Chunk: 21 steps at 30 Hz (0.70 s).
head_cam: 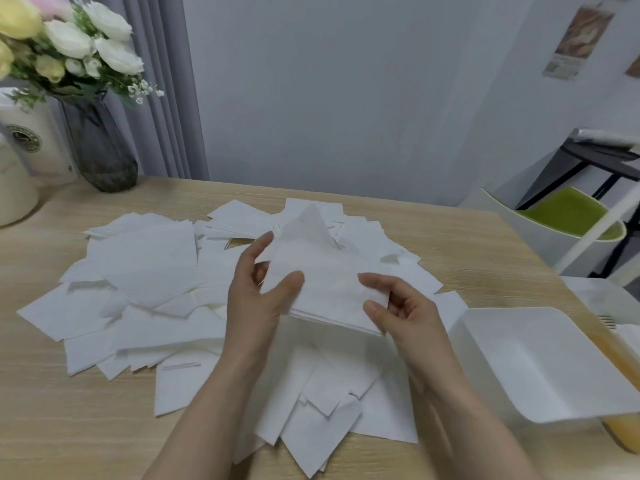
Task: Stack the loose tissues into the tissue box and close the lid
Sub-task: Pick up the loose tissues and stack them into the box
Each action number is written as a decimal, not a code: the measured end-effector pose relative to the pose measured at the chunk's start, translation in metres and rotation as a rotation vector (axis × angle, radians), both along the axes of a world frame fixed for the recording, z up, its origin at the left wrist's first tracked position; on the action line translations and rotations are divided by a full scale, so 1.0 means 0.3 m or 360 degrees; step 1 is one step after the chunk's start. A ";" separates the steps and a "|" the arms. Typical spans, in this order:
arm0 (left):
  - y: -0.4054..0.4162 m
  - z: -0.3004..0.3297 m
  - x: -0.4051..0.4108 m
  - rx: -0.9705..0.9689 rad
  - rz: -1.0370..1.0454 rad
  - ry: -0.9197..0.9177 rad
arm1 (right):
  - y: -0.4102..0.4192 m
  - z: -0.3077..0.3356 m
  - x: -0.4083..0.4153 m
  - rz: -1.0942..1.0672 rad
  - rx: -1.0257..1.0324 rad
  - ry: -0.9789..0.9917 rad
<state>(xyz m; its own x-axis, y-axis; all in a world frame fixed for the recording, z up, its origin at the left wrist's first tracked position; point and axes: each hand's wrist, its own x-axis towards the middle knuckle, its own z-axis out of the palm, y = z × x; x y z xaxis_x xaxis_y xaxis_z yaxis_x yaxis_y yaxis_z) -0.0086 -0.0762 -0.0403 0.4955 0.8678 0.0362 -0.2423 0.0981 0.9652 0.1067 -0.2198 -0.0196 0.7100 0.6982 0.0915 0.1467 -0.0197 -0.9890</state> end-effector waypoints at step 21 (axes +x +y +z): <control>-0.464 0.075 0.314 0.0332 -0.0736 0.0415 | -0.553 0.122 0.371 -0.0170 -0.0434 -0.0264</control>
